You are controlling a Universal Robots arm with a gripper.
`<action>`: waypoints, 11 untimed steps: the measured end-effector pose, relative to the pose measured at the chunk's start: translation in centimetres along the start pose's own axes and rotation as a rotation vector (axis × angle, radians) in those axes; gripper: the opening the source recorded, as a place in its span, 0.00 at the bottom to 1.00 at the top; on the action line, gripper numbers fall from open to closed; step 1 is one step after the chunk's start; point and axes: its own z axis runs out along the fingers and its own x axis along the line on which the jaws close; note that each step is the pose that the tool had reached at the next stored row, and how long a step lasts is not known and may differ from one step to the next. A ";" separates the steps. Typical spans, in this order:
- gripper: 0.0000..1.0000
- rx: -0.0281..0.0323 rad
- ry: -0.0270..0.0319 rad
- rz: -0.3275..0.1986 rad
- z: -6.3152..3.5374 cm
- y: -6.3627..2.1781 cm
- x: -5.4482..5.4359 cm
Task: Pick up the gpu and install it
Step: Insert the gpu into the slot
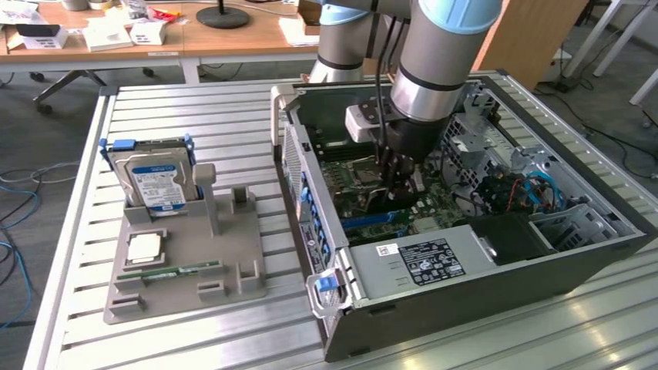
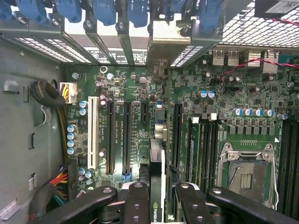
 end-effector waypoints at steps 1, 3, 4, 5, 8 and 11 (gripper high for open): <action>0.26 0.0000 -0.0001 0.000 0.01 0.04 0.0; 0.26 0.0000 -0.0001 0.000 0.04 0.05 0.0; 0.26 0.0002 -0.0004 0.000 0.07 0.06 0.0; 0.26 0.0001 -0.0004 0.000 0.09 0.09 -0.1; 0.26 0.0000 -0.0001 0.000 0.11 0.12 -0.1; 0.26 0.0001 -0.0003 0.000 0.18 0.16 -0.1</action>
